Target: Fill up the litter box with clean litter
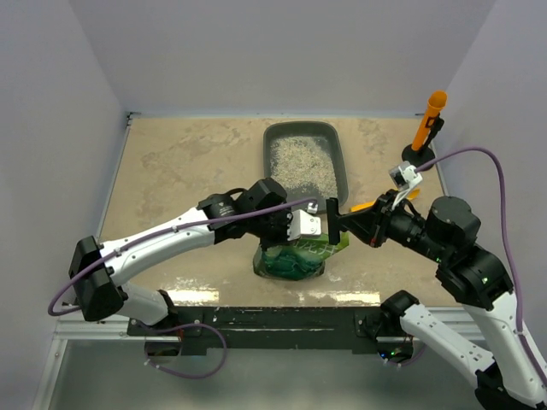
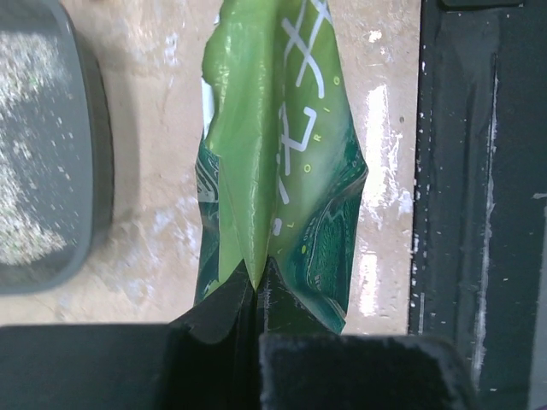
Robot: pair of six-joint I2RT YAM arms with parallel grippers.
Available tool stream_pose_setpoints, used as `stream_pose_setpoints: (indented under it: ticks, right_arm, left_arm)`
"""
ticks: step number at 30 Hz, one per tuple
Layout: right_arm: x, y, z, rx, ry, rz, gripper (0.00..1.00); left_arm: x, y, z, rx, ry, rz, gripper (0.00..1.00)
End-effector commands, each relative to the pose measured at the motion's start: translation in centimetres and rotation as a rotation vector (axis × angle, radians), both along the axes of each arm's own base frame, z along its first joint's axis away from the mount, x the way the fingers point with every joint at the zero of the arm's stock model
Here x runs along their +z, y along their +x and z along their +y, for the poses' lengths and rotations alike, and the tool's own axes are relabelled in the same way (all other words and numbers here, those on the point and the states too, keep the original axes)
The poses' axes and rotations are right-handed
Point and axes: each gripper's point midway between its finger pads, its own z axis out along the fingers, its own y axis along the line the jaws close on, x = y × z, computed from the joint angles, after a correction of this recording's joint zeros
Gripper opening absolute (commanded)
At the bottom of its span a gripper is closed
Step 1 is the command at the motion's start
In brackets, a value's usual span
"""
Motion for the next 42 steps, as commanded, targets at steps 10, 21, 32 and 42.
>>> stream_pose_setpoints:
  ticks: [10,21,32,42]
  right_arm:
    - [1.6,-0.3,-2.1,-0.097,-0.017,-0.011,0.00]
    - [2.3,-0.5,-2.0,-0.088,-0.005,-0.015,0.00]
    - [-0.3,1.6,-0.7,-0.056,-0.089,0.001,0.00]
    - [-1.3,4.3,2.0,0.072,-0.190,-0.086,0.00]
  left_arm:
    - [7.3,3.3,-3.1,-0.252,-0.244,-0.259,0.00]
    - [10.7,4.7,-4.2,-0.387,-0.263,-0.387,0.00]
    - [6.6,3.6,-2.7,-0.340,-0.253,-0.309,0.08]
    - [8.7,4.6,-0.4,-0.143,-0.321,-0.406,0.54]
